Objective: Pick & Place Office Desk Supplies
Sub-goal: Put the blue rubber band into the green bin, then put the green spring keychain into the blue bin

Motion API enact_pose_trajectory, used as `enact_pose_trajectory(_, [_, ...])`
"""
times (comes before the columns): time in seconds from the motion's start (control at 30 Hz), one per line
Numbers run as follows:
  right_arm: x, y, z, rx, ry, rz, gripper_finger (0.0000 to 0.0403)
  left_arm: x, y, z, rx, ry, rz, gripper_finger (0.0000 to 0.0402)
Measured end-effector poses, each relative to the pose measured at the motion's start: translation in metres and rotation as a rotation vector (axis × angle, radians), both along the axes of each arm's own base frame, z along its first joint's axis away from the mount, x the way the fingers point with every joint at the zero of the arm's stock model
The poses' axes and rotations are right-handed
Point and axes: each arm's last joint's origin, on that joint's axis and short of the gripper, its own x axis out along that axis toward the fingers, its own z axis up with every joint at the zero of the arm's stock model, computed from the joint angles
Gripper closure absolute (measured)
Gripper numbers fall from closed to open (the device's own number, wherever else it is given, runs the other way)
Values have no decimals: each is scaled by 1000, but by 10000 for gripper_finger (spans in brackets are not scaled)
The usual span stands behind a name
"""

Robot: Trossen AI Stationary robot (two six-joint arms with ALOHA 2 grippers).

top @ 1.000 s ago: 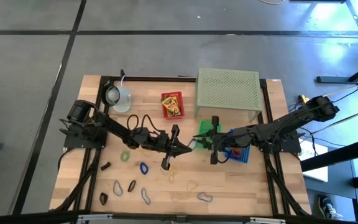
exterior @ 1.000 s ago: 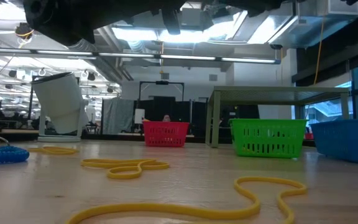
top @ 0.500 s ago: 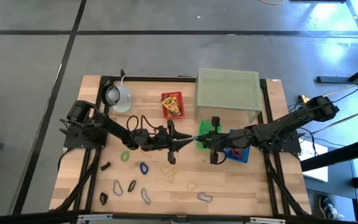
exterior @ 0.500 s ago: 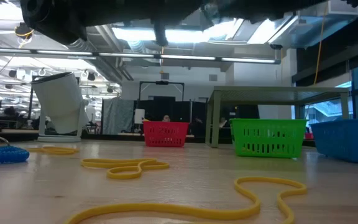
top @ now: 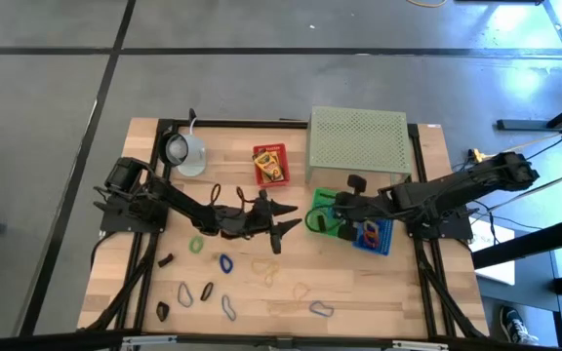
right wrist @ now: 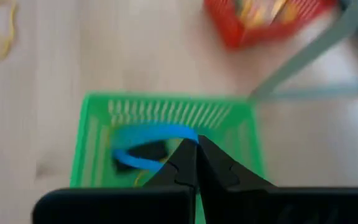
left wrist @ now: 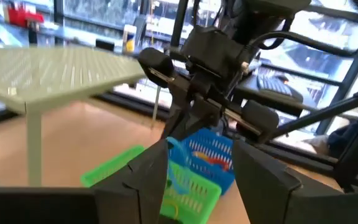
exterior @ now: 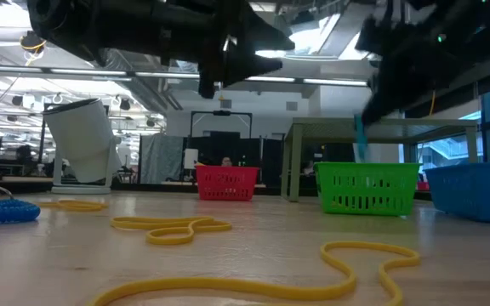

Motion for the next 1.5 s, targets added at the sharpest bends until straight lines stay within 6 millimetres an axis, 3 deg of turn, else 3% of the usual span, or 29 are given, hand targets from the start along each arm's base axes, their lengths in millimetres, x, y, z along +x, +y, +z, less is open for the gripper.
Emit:
enact_pose_trajectory(0.23, [9, -6, -24, 75, 135, -4, 395, -1, -4, -6, -59, 41, -9, 229])
enact_pose_trajectory(0.4, [18, -14, -39, 52, 181, -20, 372, -6, -10, -1, -50, 77, -42, 223])
enact_pose_trajectory(0.53, [22, -22, -45, 51, 193, -42, 347, -16, -11, 1, -57, 205, -43, 218])
enact_pose_trajectory(1.03, [25, -28, -46, 69, 179, -80, 229, -80, -19, 11, -367, 651, -27, 212])
enact_pose_trajectory(1.2, [24, -25, -46, 162, 194, -22, 189, -103, -24, 11, -490, 774, 10, 212])
enact_pose_trajectory(1.5, [24, -23, -47, 218, 207, 15, 175, -141, -31, -5, -657, 1087, 226, 212])
